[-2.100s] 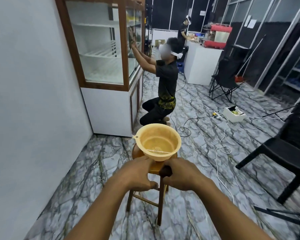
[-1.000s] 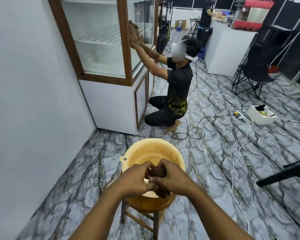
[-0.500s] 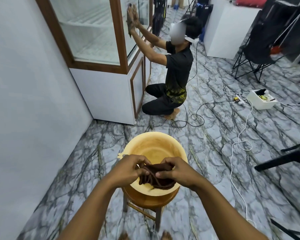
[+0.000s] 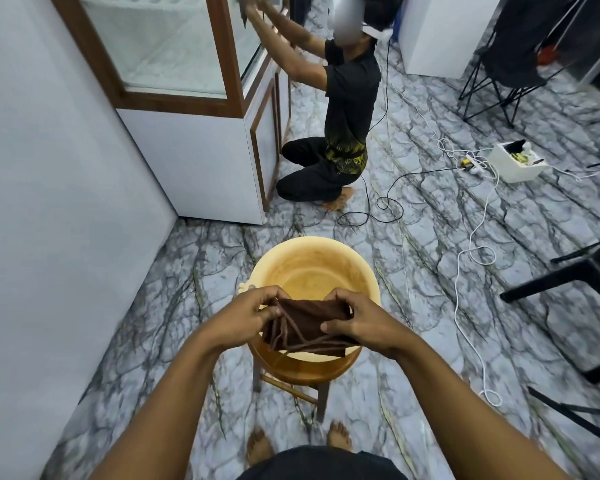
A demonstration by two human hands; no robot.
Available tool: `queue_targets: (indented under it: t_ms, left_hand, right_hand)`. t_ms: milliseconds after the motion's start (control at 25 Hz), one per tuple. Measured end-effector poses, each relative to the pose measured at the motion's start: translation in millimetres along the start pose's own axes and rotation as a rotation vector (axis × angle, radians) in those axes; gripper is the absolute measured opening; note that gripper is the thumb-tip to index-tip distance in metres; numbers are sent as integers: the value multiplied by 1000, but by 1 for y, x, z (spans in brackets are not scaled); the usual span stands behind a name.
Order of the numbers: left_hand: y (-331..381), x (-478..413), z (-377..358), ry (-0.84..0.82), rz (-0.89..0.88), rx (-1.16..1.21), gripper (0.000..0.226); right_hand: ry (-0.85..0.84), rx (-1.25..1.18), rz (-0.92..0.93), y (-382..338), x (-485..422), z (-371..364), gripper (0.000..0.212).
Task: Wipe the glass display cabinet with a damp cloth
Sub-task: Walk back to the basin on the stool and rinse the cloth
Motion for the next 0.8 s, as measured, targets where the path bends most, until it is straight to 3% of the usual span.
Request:
queue_targets:
  t_ms: [120, 280, 520, 600, 720, 800]
  left_hand:
    - [-7, 1, -7, -62, 23, 95, 20]
    - [-3, 2, -15, -176, 1, 123, 18]
    - [8, 6, -21, -357, 33, 132, 27]
    - [13, 1, -22, -330, 17, 171, 35]
    - [21, -11, -23, -288, -76, 35, 44]
    - [23, -15, -22, -302, -106, -6, 37]
  right_hand:
    - [52, -103, -66, 14, -1, -3, 12]
    - [123, -16, -182, 24, -3, 1, 33]
    - [18, -51, -79, -12, 0, -4, 36]
    - [-20, -111, -28, -26, 2, -9, 33]
    - [-74, -146, 78, -41, 2, -12, 31]
    - [-95, -157, 110, -46, 2, -11, 30]
Point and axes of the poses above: each hand's wrist, its own x-axis away from the middle knuckle, its own z-axis out of the back of the hand, y = z × x, the point moved 9 cm from there along -x, towards the middle knuckle, and after that the axes turned 5 degrees about -y, right-handed, at the moved point
